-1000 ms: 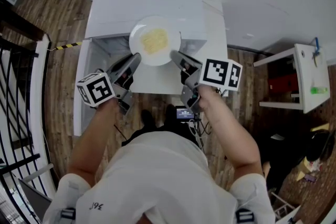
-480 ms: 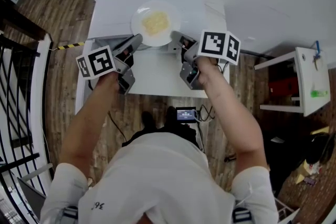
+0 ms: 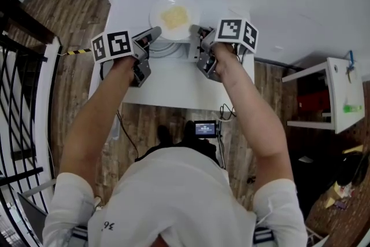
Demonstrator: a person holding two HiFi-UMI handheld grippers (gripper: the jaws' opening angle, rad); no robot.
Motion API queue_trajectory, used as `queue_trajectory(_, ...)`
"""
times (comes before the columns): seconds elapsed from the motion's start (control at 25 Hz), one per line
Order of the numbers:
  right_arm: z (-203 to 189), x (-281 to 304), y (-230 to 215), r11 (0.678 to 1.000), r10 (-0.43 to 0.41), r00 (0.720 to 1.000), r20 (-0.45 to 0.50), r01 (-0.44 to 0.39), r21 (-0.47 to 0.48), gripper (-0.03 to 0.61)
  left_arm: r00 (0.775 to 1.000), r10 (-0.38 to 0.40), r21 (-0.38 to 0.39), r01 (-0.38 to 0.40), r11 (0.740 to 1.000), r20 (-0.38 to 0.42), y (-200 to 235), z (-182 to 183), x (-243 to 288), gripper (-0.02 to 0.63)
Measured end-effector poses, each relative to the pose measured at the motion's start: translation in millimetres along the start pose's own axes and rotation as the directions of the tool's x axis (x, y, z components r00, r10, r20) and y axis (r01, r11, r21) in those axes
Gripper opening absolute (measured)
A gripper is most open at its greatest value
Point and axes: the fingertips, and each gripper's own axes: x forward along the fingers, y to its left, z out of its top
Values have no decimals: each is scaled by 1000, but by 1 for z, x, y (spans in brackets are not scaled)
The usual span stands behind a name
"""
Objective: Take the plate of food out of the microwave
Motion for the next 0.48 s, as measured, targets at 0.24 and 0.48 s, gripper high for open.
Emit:
queue_trajectory(0.24, 12, 13, 0, 1000, -24, 1000, -7, 24, 13, 35, 995, 44, 28, -42, 999, -89, 14, 11, 12, 67)
queue_trajectory(0.48, 21, 18, -5, 998, -66, 998, -15, 66, 8, 35, 979, 98, 86, -84, 993, -177, 19, 15, 24, 69)
